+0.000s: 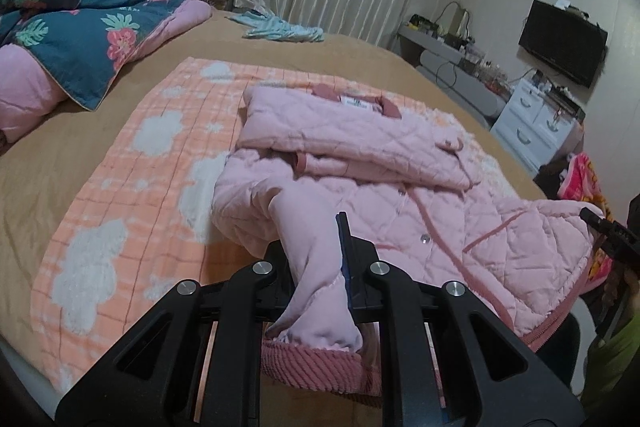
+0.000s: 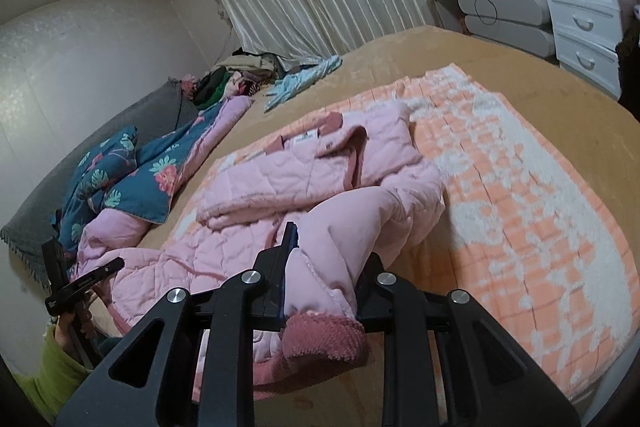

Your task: Fold large clothes

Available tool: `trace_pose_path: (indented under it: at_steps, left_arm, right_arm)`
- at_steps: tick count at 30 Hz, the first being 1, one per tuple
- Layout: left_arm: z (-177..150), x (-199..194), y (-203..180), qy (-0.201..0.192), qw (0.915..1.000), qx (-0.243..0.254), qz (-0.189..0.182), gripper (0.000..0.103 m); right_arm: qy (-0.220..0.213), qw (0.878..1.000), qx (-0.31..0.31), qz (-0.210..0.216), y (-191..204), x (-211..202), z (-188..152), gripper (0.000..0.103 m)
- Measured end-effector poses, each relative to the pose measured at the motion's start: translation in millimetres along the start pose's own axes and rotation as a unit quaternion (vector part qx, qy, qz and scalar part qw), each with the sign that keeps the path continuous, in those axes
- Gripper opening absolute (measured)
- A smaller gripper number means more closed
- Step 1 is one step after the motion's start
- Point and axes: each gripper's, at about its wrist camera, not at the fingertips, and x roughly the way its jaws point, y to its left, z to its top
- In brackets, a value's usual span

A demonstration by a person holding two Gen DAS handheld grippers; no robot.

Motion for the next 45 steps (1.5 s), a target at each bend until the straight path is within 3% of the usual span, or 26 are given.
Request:
trace_pose_path:
  at_steps: [10,29,45]
  left_arm:
    - [30,-8,12,-0.024,0.9996,-0.014,-0.006,0.008]
    - [91,28,4,-0.045,0.9987,-0.004,0.026,0.008]
    - [121,60,3,-0.046,0.9967,0.013,0.066,0.008]
  right_arm:
    - [-0.035,0.999,-0.023,0.009,25,-13,21,0.020]
    - [-0.039,0.997,0.074,-0.004,-24,28,68,0.020]
    - [-0.025,0.996,0.088,-0.024,-39,66,100,0.020]
